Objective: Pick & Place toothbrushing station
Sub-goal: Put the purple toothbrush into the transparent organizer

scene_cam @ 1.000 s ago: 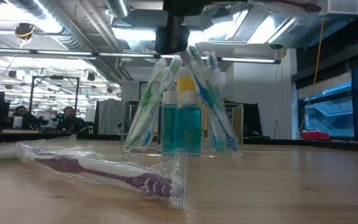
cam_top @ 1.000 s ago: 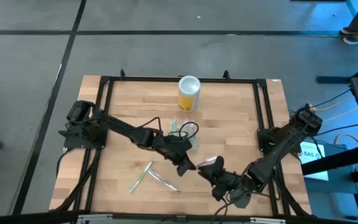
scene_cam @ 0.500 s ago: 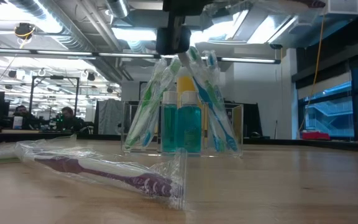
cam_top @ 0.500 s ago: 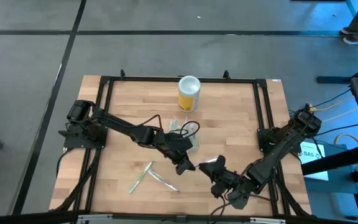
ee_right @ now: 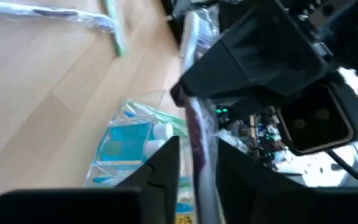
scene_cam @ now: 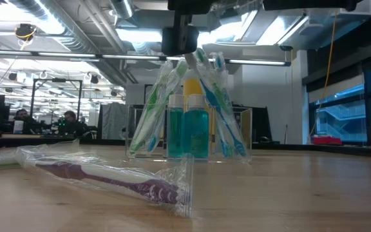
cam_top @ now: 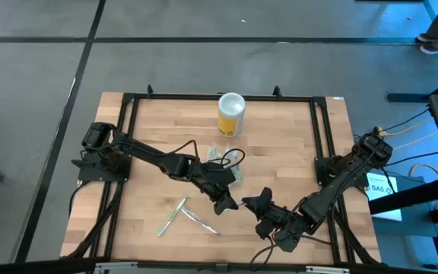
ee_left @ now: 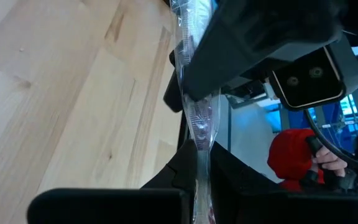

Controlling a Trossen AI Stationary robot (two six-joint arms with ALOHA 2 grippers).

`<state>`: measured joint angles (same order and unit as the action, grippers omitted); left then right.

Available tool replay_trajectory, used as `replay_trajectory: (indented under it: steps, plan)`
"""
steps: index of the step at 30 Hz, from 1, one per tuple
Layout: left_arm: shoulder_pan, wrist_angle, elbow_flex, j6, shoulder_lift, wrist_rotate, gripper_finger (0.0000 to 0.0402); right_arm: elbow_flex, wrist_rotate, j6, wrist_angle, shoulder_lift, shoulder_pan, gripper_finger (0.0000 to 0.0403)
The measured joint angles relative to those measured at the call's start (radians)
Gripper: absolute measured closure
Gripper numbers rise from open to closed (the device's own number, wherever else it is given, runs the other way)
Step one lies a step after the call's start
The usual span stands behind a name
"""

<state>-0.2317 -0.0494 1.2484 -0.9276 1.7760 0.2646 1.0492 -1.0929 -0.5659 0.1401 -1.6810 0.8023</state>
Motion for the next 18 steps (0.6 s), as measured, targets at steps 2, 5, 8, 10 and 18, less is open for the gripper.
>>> replay_trajectory:
  steps: [2,5,8,10,18]
  plan:
    - [0.000,0.000,0.000,0.006,0.000,0.000,0.0384,0.000,0.016,0.000,0.002,0.000,-0.001,0.0330]
    - [0.000,0.002,0.000,0.007,0.000,0.000,0.0384,0.000,0.017,0.000,0.001,0.000,-0.001,0.0371]
    - [0.000,0.001,0.000,0.007,0.000,0.000,0.0384,0.000,0.017,-0.006,0.001,0.000,-0.001,0.0381]
    - [-0.002,0.001,0.000,0.008,0.000,0.004,0.0383,0.000,0.016,-0.007,0.001,0.000,-0.001,0.0381]
    - [-0.019,-0.009,0.000,0.033,0.000,-0.011,0.0342,0.000,0.013,-0.018,-0.001,0.000,0.000,0.0381]
